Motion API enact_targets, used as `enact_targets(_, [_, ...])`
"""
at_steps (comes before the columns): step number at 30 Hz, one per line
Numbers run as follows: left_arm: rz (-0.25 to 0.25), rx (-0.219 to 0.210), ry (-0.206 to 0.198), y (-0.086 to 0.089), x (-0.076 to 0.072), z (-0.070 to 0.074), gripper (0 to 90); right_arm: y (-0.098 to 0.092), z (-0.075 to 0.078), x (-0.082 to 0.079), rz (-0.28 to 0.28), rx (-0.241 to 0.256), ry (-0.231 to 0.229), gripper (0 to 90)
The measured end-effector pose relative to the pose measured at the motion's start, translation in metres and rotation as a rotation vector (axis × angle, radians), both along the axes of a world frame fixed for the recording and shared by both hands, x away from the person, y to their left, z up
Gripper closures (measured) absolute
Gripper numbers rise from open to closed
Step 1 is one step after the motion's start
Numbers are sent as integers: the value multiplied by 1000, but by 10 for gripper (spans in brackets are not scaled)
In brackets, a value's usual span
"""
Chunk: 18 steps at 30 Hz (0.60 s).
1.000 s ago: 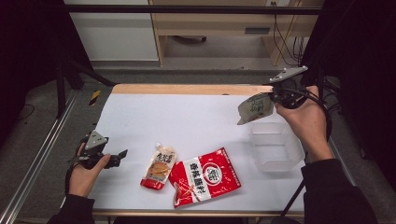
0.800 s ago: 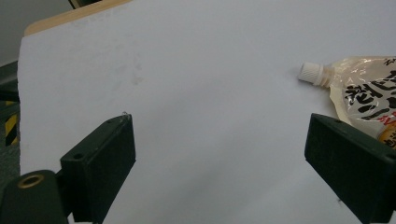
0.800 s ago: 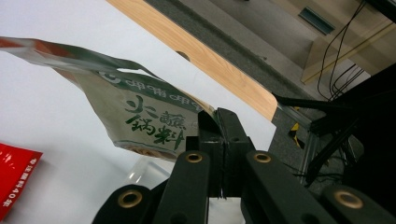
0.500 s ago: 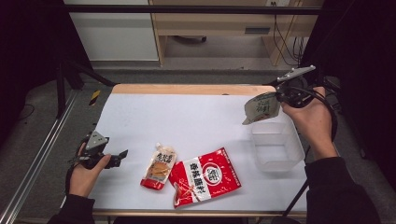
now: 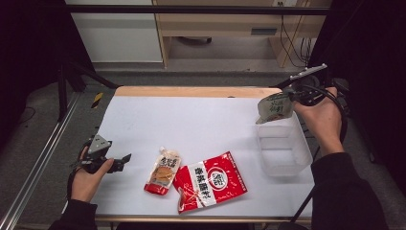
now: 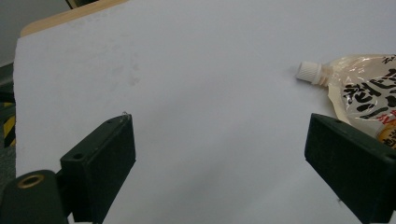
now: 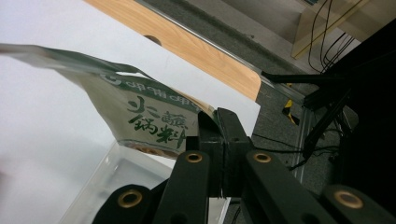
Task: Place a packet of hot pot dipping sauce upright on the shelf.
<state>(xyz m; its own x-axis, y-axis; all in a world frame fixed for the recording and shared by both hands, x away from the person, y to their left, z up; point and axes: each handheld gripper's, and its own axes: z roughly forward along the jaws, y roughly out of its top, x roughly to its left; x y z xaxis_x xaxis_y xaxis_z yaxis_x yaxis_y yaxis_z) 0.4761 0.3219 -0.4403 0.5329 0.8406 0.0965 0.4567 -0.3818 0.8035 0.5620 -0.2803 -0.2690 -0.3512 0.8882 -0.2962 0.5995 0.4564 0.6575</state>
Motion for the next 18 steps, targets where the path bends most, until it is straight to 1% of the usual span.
enact_targets(6, [-6,4,2,-1,0,-1,89,-6,-10,12,-22,12,-4,900])
enact_targets(12, [-12,8,7,-3,1,-2,89,-13,-26,21,-48,34,1,900])
enact_targets(13, [-12,8,7,-3,1,-2,89,-13,-26,21,-48,34,1,900])
enact_targets(14, [-11,8,8,-3,1,-2,89,-16,-28,23,-55,42,7,900])
enact_targets(18, [-11,8,9,-3,2,-3,89,-24,-29,21,-63,52,6,900])
